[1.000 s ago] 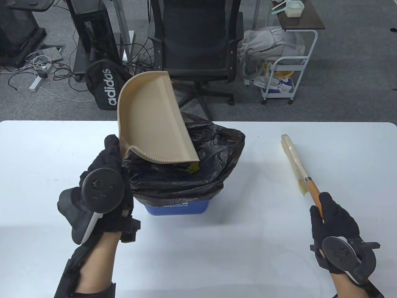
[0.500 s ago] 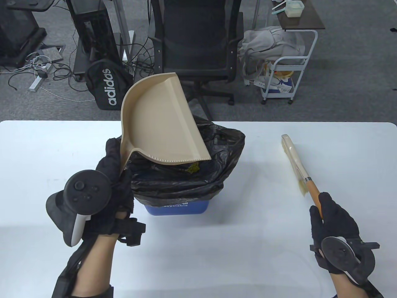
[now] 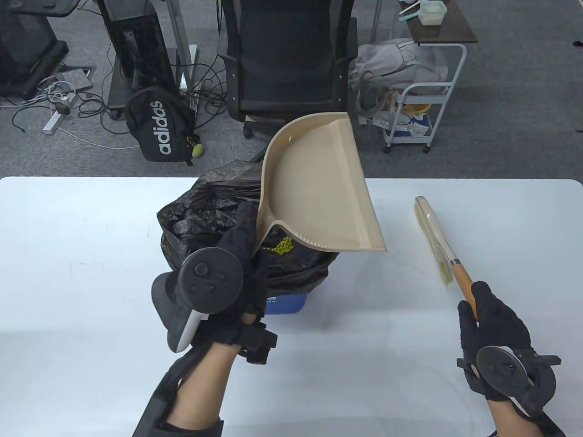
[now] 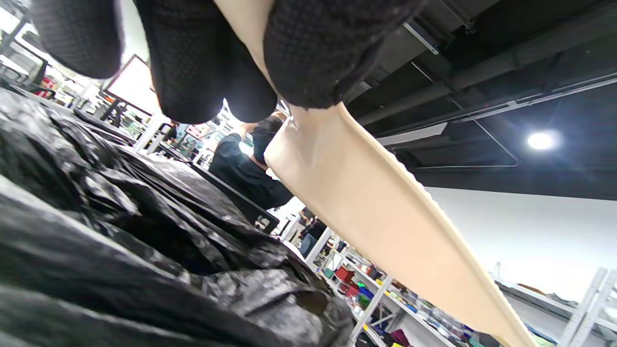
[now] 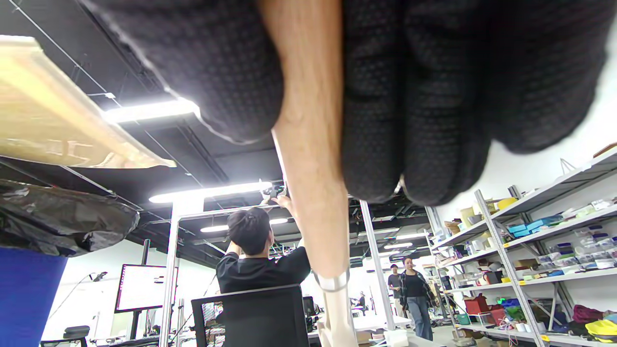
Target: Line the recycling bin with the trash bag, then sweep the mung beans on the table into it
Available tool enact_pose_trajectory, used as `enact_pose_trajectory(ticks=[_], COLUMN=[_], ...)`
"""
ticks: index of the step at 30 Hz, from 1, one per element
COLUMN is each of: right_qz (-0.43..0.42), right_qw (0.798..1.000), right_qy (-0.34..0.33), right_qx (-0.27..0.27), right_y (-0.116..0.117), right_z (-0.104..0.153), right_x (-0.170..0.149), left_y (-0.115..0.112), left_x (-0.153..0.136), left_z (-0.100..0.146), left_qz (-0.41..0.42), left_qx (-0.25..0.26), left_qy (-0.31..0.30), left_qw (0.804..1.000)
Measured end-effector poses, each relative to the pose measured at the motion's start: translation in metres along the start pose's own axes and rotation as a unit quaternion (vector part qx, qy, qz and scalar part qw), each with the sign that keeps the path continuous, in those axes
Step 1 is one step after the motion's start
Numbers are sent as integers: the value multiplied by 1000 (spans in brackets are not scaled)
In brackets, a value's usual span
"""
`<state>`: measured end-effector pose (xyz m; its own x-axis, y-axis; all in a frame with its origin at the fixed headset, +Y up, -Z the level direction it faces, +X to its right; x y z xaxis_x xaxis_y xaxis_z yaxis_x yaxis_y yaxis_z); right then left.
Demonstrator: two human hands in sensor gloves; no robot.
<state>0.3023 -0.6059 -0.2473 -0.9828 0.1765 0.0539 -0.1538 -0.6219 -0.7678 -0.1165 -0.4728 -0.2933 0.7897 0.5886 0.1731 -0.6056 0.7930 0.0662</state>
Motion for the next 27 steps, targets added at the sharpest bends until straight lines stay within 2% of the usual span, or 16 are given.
enact_pose_trajectory(ticks=[12, 27], right_qz=[-6, -10], right_qw=[1000, 1000], right_qy=[10, 16], right_qx=[-1, -1], right_y=[1, -3], right_z=[1, -3], right_x=[-1, -10], left_y=[-69, -128], left_x=[31, 14], left_z=[1, 13], left_qz=[30, 52], left_qx=[-47, -84], left_qy=[-40, -43], left_qw=[998, 994])
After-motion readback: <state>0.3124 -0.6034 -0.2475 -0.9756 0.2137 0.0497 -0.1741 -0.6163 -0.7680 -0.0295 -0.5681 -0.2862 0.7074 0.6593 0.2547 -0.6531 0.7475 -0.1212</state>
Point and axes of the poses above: the tracker on the back of each hand, its own x axis roughly to the thumb side, its own z axis roughly from the fingertips to the wrist, y = z × x, the point moved 5 cm from there along -z, roughly from the wrist to the fingertips, and after that the axes turned 9 degrees about -x, right-handed, at the moved point
